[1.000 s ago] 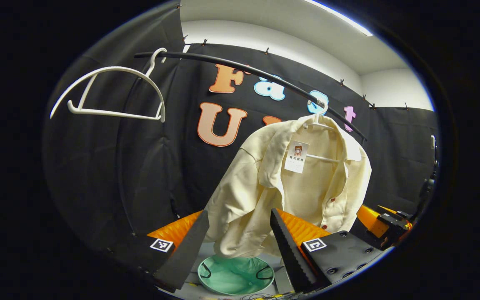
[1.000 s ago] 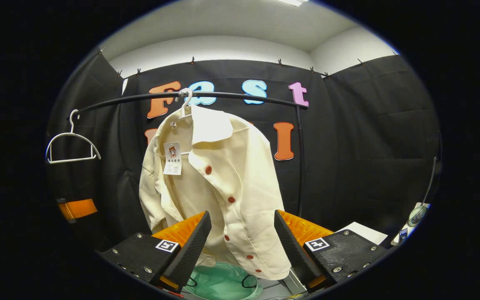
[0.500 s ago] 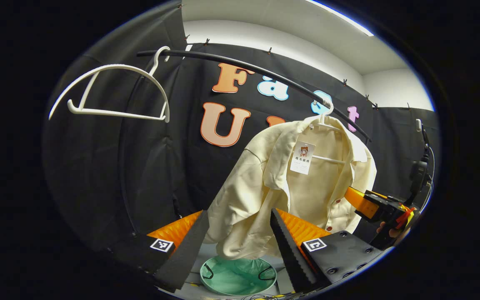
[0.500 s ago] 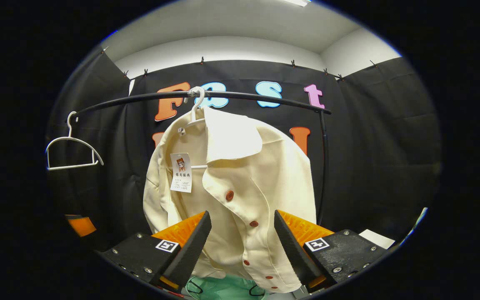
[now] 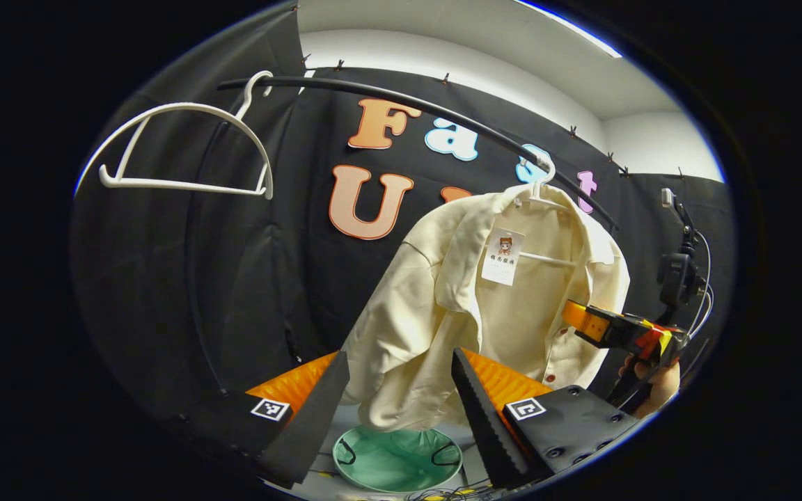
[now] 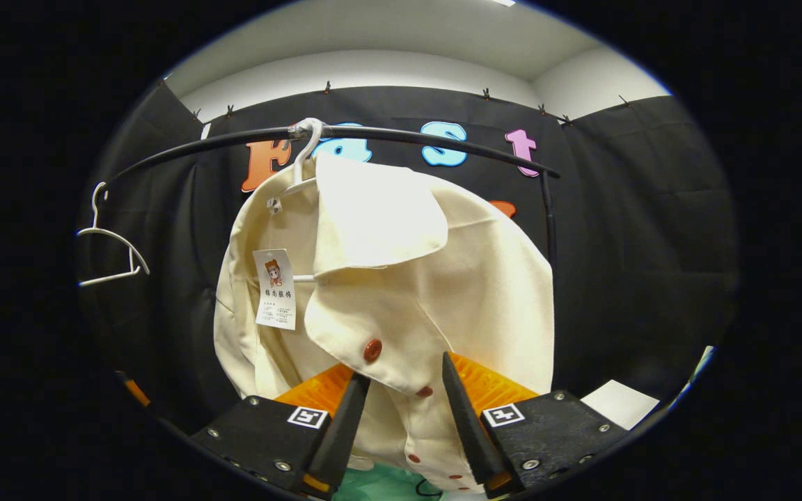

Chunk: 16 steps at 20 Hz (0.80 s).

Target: Grasp the clothes on the hanger with both hands and then place them into the laundry hamper below.

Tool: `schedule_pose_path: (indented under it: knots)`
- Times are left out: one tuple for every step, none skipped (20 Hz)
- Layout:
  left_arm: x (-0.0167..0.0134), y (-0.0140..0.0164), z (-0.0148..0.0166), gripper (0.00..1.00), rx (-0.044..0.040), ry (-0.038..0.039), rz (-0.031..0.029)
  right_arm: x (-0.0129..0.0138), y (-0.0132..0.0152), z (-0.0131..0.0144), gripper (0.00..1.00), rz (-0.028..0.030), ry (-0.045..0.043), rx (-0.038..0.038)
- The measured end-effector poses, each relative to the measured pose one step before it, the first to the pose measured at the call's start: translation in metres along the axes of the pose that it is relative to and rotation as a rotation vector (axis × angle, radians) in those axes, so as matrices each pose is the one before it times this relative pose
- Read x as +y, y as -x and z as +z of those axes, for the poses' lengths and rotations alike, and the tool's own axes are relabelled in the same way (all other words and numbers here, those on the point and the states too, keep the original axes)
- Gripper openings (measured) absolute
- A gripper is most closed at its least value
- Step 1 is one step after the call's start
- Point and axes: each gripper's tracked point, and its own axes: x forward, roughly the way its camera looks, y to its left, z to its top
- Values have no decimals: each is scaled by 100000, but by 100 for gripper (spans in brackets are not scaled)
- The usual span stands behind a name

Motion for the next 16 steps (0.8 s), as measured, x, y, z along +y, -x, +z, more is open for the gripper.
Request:
schedule_pose_path:
  knots:
    - [-135, -26, -70, 97, 63, -186, -161, -94, -106, 149, 59, -237, 535, -452]
    - [-84, -57, -20, 97, 104, -212, -267, 113, -200, 145, 61, 540, 543, -138]
    - [-76, -103, -105, 97, 470, -70, -117, 294, -29, 96, 59, 931, 252, -121]
    - [-48, -150, -197, 97, 673, 383, -21, 224, -74, 221, 52, 1224, -55, -509]
    - [-124, -199, -135, 97, 430, 658, -82, 165, -18, 207, 49, 942, 73, -719]
    - [-123, -145, -198, 97, 430, 520, -126, 84, 75, 242, 40, 869, 390, -966]
    - [-103, -266, -94, 97, 401, 115, -320, 333, 9, 241, 36, 1346, 567, -1098]
    - [-206, -239, -189, 97, 264, -300, -327, 235, 145, 215, 29, 1287, 788, -889]
    - [-147, -392, -105, 97, 237, -691, -222, 118, 239, 102, 25, 793, 790, -701]
    - [-216, -452, -83, 97, 219, -588, -494, 133, 196, 76, 17, 853, 403, -388]
    - [-351, -538, -37, 97, 8, -476, -989, 149, 178, 20, 14, 1108, 13, -205]
    - [-510, -588, -59, 97, 140, -505, -1143, -16, 132, 21, 13, 479, -170, 128]
    - [-451, -646, 127, 97, -299, -535, -1290, -52, 160, 19, 11, 324, -248, 141]
    - [-404, -735, 226, 97, -341, -666, -1300, -63, 129, 12, 7, 474, -500, 41]
    - [-337, -878, 329, 97, -567, -747, -814, -70, -23, 16, 6, 585, -391, 194]
    - [-410, -821, 192, 97, -269, -663, -978, -197, 45, -23, 2, 168, -271, 199]
